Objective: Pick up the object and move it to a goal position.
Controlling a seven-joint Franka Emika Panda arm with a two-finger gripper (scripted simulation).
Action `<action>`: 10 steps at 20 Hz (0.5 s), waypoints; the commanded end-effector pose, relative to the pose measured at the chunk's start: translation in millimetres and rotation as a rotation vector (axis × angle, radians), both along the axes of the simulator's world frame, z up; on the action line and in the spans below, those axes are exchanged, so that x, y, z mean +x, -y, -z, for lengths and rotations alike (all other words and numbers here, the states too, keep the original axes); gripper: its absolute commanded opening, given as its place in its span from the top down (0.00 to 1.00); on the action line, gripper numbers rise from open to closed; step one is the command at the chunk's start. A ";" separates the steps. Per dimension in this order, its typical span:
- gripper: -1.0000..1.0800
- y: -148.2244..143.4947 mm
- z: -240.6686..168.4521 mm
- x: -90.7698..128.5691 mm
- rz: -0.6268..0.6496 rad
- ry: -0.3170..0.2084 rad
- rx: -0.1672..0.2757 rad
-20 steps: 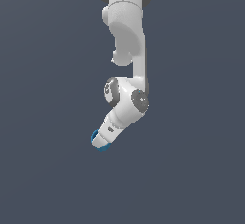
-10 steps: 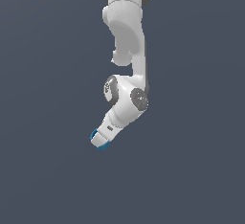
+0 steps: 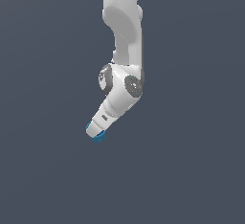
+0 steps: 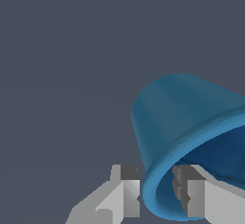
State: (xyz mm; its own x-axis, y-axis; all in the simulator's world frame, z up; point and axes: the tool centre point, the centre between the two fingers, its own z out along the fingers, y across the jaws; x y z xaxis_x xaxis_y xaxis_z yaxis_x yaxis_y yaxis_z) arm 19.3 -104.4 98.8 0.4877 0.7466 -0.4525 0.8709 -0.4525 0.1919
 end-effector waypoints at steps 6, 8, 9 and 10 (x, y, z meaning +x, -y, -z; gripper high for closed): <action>1.00 27.5 -43.2 -39.1 0.000 0.003 0.001; 1.00 35.9 -55.9 -51.3 0.000 0.003 0.001; 1.00 40.2 -62.4 -57.4 0.000 0.003 0.001; 1.00 44.5 -68.9 -63.5 0.000 0.003 0.001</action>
State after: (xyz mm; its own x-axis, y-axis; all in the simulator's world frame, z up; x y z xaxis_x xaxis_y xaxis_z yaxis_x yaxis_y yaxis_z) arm -35.3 -142.3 156.6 0.4880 0.7470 -0.4515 0.8707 -0.4531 0.1915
